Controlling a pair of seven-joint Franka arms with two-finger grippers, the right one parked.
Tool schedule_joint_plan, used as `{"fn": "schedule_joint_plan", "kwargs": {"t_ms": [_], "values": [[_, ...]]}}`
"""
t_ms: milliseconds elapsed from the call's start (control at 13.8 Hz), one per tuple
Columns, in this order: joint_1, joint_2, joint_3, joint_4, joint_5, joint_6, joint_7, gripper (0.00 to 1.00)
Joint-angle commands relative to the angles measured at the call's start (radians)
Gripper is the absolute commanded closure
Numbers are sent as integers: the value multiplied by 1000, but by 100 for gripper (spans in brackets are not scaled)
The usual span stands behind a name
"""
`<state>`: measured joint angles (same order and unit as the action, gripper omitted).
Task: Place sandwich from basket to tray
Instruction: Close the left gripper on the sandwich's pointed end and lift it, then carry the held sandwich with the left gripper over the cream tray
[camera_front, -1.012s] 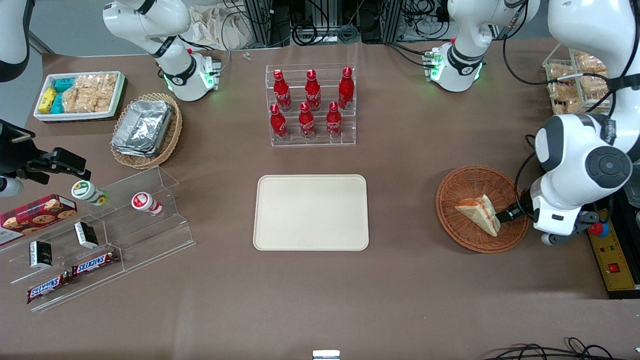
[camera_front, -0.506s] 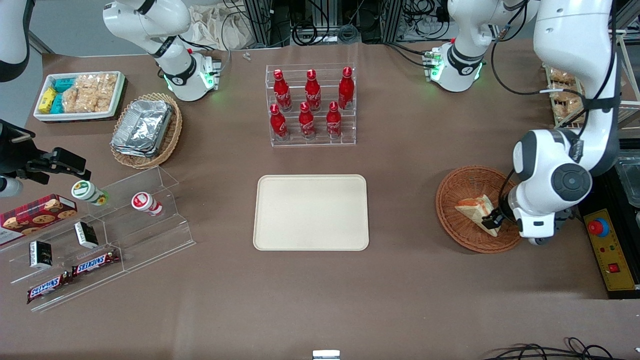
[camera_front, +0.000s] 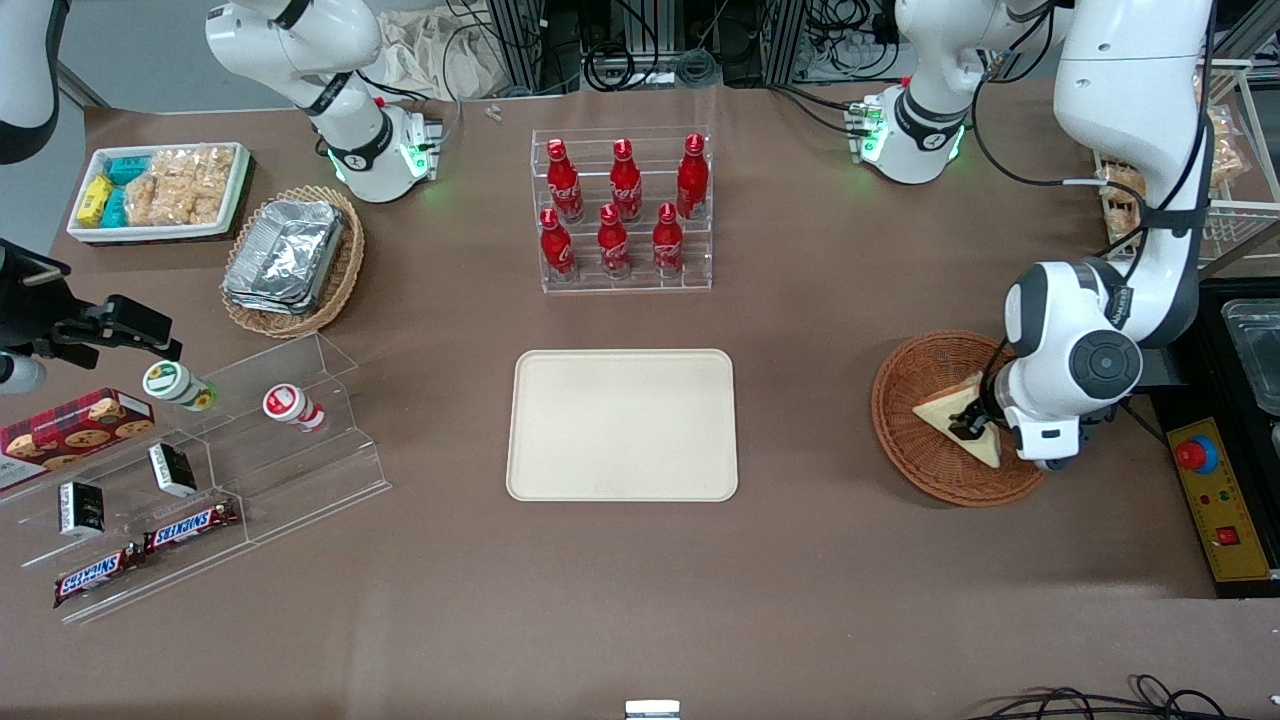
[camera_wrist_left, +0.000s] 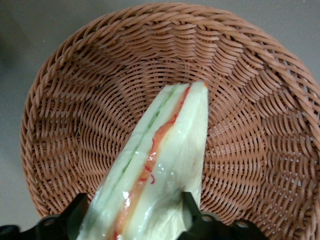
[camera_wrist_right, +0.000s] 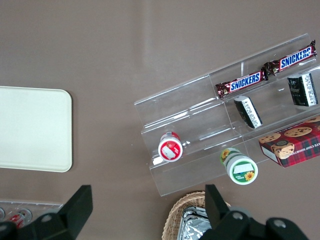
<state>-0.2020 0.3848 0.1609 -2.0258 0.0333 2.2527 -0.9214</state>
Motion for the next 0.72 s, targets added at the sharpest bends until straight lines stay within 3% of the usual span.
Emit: {"fn": "schedule_joint_plan", "kwargs": {"t_ms": [0,434,651], "values": [[-7,-11,-4,-22,-15,54,-74,100],[-13,-7,-26,47,-10,33,-119,100],[-17,-43,-32,169,2,-169,-105,100]]}}
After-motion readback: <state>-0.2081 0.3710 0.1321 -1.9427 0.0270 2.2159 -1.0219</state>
